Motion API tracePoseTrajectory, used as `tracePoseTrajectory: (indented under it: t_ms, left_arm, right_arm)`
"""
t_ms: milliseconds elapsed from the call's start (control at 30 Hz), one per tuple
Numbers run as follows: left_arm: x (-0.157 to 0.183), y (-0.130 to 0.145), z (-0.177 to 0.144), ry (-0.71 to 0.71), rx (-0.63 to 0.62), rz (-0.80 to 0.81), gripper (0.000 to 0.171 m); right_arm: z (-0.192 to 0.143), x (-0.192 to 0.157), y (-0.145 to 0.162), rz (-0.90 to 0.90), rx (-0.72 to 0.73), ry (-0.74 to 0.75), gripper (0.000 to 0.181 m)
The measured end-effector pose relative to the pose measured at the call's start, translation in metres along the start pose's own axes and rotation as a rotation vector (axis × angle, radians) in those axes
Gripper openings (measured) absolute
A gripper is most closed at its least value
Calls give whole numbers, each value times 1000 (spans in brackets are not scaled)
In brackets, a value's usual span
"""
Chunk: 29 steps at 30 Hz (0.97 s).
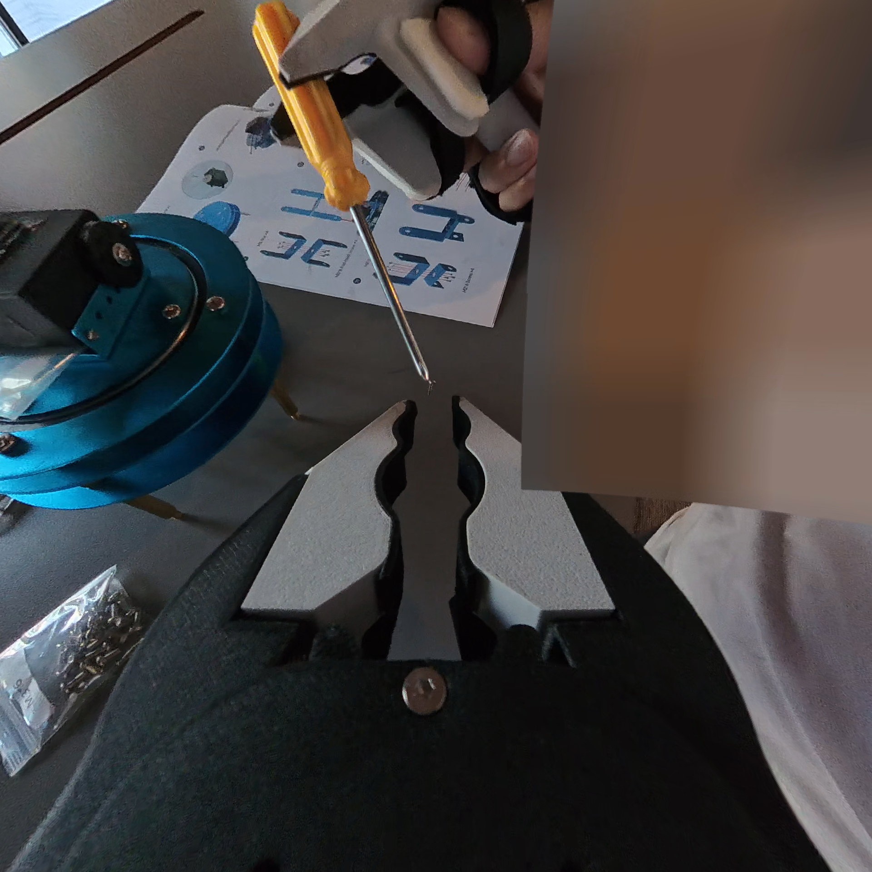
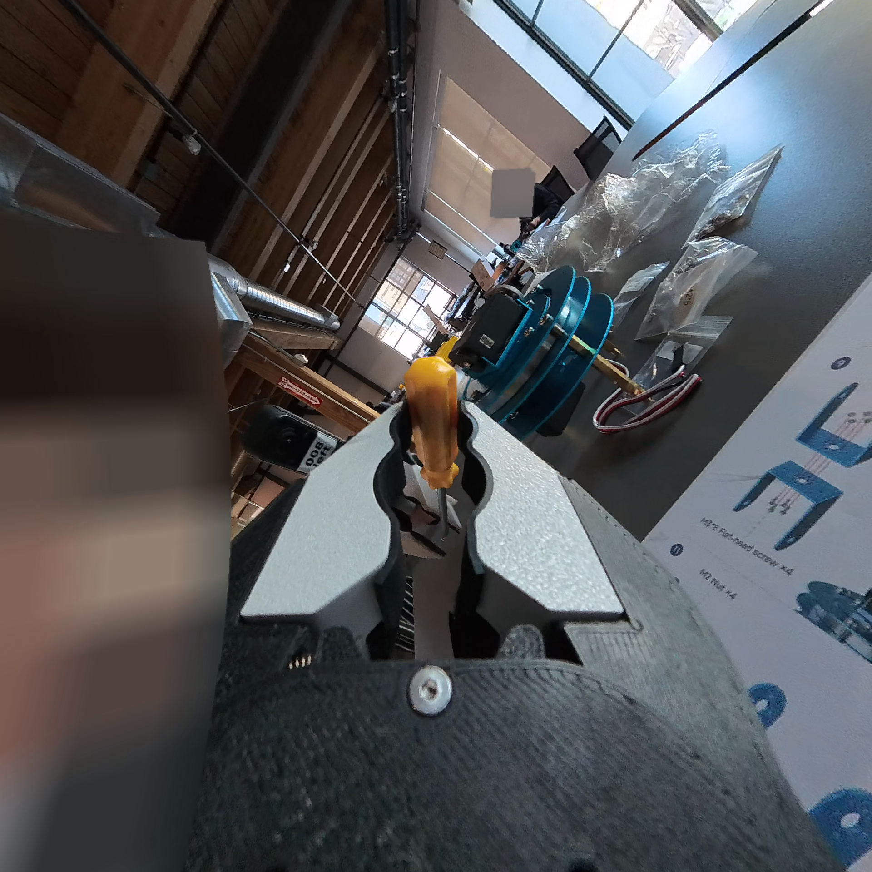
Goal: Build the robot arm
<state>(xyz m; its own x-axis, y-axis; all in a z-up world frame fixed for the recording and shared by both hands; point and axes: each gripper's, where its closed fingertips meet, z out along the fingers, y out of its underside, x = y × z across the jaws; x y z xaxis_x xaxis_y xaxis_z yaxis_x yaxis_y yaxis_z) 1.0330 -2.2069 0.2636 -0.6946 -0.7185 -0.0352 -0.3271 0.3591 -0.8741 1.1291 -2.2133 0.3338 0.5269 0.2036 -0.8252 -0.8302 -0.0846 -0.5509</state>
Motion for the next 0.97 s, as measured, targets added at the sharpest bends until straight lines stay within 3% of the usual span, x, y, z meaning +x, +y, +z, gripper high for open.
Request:
tracePoseTrajectory:
  t_ms: [667,967]
  left_arm:
    - [7,-2,8,17,2,22,0]
    - [11,-22,-6,84,140,-97,0]
  right_arm:
    - [-4,-3,2,-1,-4,-17,17]
    - [-6,-46,1,-219,51,-154,16]
